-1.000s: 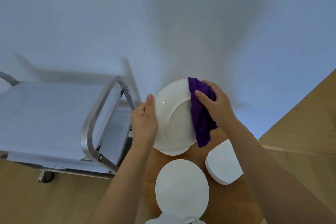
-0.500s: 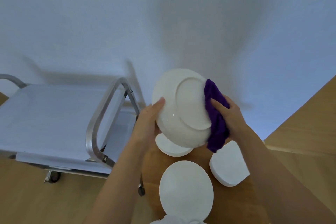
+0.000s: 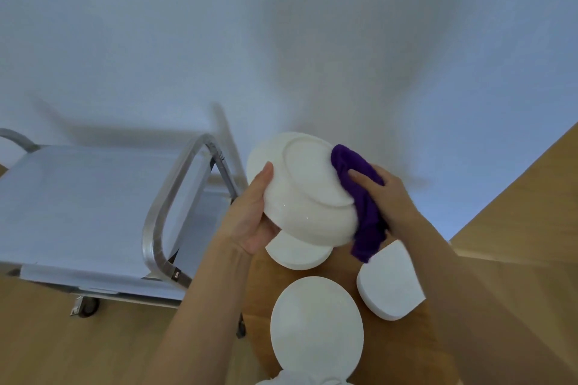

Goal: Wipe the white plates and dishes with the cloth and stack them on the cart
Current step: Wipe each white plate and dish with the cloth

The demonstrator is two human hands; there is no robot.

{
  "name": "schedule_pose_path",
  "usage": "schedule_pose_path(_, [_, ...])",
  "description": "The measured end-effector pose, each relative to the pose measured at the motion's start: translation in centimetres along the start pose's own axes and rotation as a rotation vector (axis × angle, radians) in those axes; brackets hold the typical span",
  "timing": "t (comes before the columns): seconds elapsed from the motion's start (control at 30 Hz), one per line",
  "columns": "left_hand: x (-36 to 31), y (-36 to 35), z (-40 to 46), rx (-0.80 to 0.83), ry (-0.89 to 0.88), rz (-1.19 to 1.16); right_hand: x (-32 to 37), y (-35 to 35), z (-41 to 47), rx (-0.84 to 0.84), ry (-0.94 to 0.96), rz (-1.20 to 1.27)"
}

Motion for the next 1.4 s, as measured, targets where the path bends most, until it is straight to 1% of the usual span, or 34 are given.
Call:
schedule_pose_path(0.07, [0.3, -0.1, 0.2, -0.096, -0.024, 0.000, -1.7, -0.6, -0.7, -0.078, -0.005, 0.032])
schedule_pose_path(0.13, [1.1, -0.1, 0.3, -0.193, -0.017, 0.069, -3.1, -1.3, -1.2, -0.138, -0.003, 0.030])
schedule_pose_path(0.2, [1.5, -0.5, 0.3, -0.241, -0.022, 0.165, -3.9, -1.9, -1.4, -0.165, 0.009, -0.030])
schedule_pose_path(0.27, [1.6, -1.0, 0.4, -0.267, -0.041, 0.363, -5.0, -2.4, -1.5, -0.175, -0.024, -0.053])
schedule_pose_path(0.33, [1.5, -1.4, 0.6, -0.271, -0.049, 0.698, -6.9, -3.5, -2.1, -0.175, -0.144, 0.018])
schedule_pose_path(0.4, [1.8, -2.1, 0.8, -0.217, -0.049, 0.958, -8.6, -4.9, -3.3, -0.166, -0.336, 0.232])
schedule_pose_path(0.43, [1.9, -2.5, 0.9, -0.184, -0.059, 1.053, -8.7, -5.4, -3.9, -0.171, -0.412, 0.328])
schedule_pose_path(0.47, [2.0, -2.9, 0.9, -0.152, -0.078, 1.164, -8.3, -5.7, -4.1, -0.154, -0.448, 0.404])
schedule_pose_path(0.57, [2.5, -4.3, 1.0, -0.015, -0.148, 1.544, -6.0, -5.2, -3.1, -0.087, -0.399, 0.488])
schedule_pose_path(0.63, [2.9, -4.2, 1.0, 0.051, -0.123, 1.641, -4.6, -5.5, -3.0, -0.006, -0.382, 0.494])
schedule_pose_path(0.7, [3.2, -4.1, 1.0, 0.107, -0.112, 1.734, -4.6, -5.8, -3.1, 0.052, -0.432, 0.525])
schedule_pose_path(0.77, [3.6, -4.4, 0.8, 0.173, -0.151, 1.930, -5.0, -5.3, -3.0, 0.027, -0.463, 0.556])
schedule_pose_path(0.83, [3.9, -4.6, 0.8, 0.220, -0.212, 2.117, -5.1, -4.3, -2.9, -0.021, -0.456, 0.528])
schedule_pose_path(0.9, [4.1, -4.3, 0.8, 0.232, -0.254, 2.268, -5.5, -4.1, -3.2, -0.003, -0.475, 0.490])
schedule_pose_path(0.93, [3.9, -3.7, 0.8, 0.204, -0.252, 2.285, -5.6, -4.0, -3.5, 0.005, -0.476, 0.496])
schedule_pose_path(0.97, [3.4, -2.7, 0.8, 0.136, -0.228, 2.216, -5.7, -3.8, -3.6, -0.008, -0.468, 0.514])
schedule_pose_path(1.0, [2.6, -1.5, 0.7, 0.030, -0.186, 2.078, -5.8, -3.2, -3.6, -0.040, -0.448, 0.527])
schedule_pose_path(1.03, [1.4, -0.1, 0.6, -0.112, -0.183, 1.903, -5.9, -2.5, -3.4, -0.077, -0.425, 0.524])
schedule_pose_path(1.1, [-0.9, 2.9, 0.1, -0.456, -0.268, 1.579, -5.7, -1.6, -3.2, -0.112, -0.384, 0.492])
schedule_pose_path(1.13, [-1.1, 4.7, 0.2, -0.574, -0.251, 1.387, -5.7, -1.4, -3.2, -0.110, -0.367, 0.482])
schedule_pose_path(1.17, [-0.4, 6.5, 0.5, -0.622, -0.166, 1.118, -5.7, -1.3, -3.2, -0.108, -0.356, 0.478])
schedule_pose_path(1.2, [1.4, 7.9, 1.0, -0.603, -0.026, 0.770, -5.8, -1.2, -3.2, -0.108, -0.349, 0.471])
schedule_pose_path(1.23, [3.6, 8.3, 1.6, -0.519, 0.111, 0.418, -5.8, -1.3, -3.4, -0.104, -0.346, 0.472])
schedule_pose_path(1.27, [5.4, 7.6, 2.0, -0.389, 0.211, 0.118, -5.8, -1.6, -3.5, -0.091, -0.342, 0.480])
schedule_pose_path(1.3, [6.1, 6.8, 2.1, -0.280, 0.243, -0.074, -5.8, -2.0, -3.6, -0.076, -0.342, 0.489])
schedule_pose_path(1.33, [6.1, 6.2, 2.1, -0.204, 0.224, -0.173, -5.8, -2.2, -3.8, -0.066, -0.345, 0.491])
schedule_pose_path(1.4, [6.0, 5.5, 2.3, -0.118, 0.176, -0.289, -6.0, -1.9, -3.8, -0.061, -0.351, 0.427])
Point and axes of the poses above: each hand's wrist, its own z-axis towards the middle knuckle, its own y-axis out of the back of the hand, x = y × z, the point moved 9 cm from there along z, towards the middle knuckle, and after that the axes turned 11 degrees about z, right-handed, at the moved point
